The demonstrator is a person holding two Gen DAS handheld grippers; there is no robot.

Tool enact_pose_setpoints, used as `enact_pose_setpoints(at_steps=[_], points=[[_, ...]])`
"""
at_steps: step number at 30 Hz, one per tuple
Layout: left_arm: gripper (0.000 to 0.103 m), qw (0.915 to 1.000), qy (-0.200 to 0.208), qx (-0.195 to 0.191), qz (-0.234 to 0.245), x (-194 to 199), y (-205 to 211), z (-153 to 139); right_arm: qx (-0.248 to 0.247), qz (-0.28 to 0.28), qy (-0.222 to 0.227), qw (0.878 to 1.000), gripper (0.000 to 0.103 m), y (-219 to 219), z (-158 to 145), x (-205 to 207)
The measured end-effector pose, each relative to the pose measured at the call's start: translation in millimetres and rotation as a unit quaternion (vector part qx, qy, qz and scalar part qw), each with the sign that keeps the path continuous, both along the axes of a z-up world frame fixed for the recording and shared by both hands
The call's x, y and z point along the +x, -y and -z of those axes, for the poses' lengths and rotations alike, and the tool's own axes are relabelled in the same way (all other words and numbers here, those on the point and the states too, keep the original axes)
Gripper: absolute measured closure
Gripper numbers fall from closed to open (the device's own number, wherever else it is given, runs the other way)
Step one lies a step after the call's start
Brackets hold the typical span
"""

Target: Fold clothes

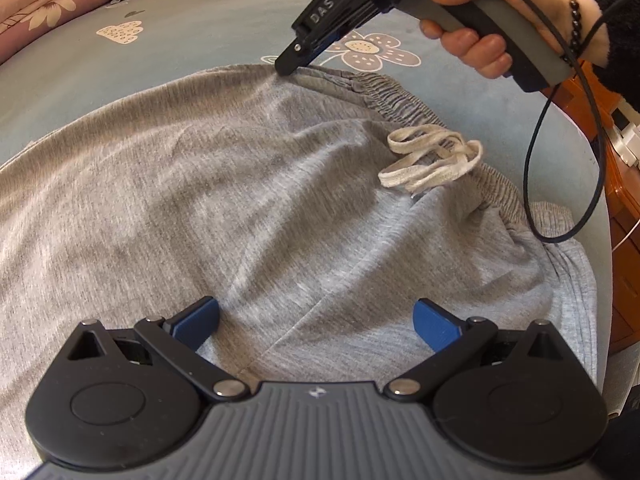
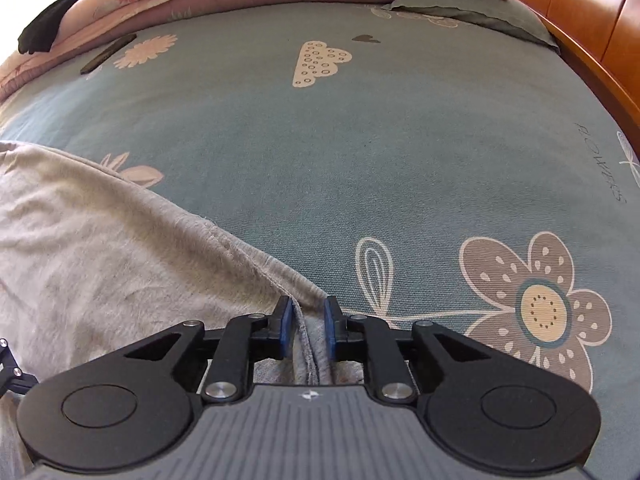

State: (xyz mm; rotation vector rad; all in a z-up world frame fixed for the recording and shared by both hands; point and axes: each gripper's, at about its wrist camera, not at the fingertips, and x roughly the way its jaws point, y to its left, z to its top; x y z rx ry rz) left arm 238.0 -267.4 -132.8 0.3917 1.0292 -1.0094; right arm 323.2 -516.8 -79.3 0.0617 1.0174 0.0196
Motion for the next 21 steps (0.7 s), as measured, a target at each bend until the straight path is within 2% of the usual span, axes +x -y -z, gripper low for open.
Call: enact_pose_setpoints(at_steps=[4,7,10,13,14,19,21], points=[[0.001,0.9982,-0.048,-0.012,-0.033,9,-4,-8,-0.006,-0.015,-0.003,1.0,0.077,-5,-11,-27],[0.001,0.9967,-0.068,-0.022,-0.039,5,-9,-14,-0.024,-0.013,-0.028,0.999,0.077,-6,-2,-35],[0.001,0.9981,-0.06,-0.007,-0.009,-9,-8,-12,-0.017,0.004,-0.031,0.999,0.076,0,-6,-47],[0.001,0.9982,-0.036,0.023,0.041,-24,-3,-9,-0.021,0.017,-0.038,0.999,0.065,6,-17,-64],[0.001,0.998,-0.032,0.025,0.048,-26,-2,-11,-0.028,0.016,-0.045,0.998,0.064,7,-20,-72],[0.001,0.9974,-0.029,0.029,0.06,-25,-4,-23,-0.064,0.023,-0.107,0.992,0.063,17,-38,-133],[0.001,0.9967,-0.021,0.027,0.074,-27,0,-27,-0.057,0.035,-0.129,0.989,0.062,18,-43,-163]])
